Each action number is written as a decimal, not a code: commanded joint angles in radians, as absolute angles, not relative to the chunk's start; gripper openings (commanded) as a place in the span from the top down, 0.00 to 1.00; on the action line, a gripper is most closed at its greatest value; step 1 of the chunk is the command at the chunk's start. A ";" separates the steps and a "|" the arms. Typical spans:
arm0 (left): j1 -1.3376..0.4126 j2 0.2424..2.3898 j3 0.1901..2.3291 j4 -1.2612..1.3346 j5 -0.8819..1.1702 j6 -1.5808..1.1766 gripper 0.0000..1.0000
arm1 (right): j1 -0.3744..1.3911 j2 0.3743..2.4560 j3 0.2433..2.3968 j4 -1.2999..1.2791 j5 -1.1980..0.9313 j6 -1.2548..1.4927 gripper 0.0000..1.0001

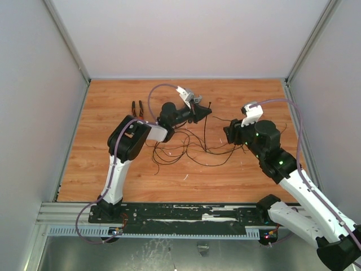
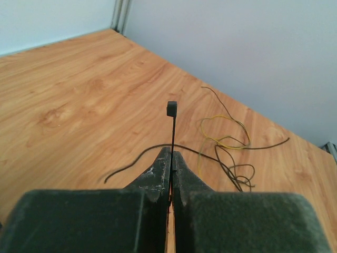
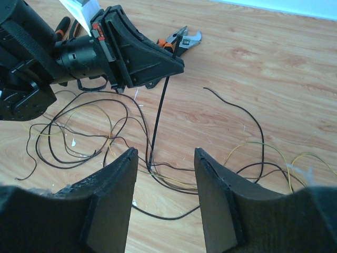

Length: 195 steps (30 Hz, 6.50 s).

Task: Zip-tie the wires
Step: Adjust the cable at the center of the board.

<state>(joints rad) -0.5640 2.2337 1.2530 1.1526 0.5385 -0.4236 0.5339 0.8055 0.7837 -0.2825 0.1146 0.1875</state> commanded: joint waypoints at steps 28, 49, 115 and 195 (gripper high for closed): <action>-0.615 2.121 1.051 1.289 0.584 -0.409 1.00 | 0.526 0.831 0.595 -0.364 -0.385 0.443 0.18; -0.630 2.103 1.003 1.288 0.521 -0.372 1.00 | 0.538 0.918 0.288 -0.102 -0.324 0.616 0.06; -0.635 2.136 0.919 1.354 0.470 -0.432 1.00 | 0.485 1.419 0.503 0.321 -0.141 0.518 0.05; -0.619 2.143 0.854 1.324 0.559 -0.683 1.00 | 0.667 0.885 0.416 0.163 -0.033 -0.361 0.01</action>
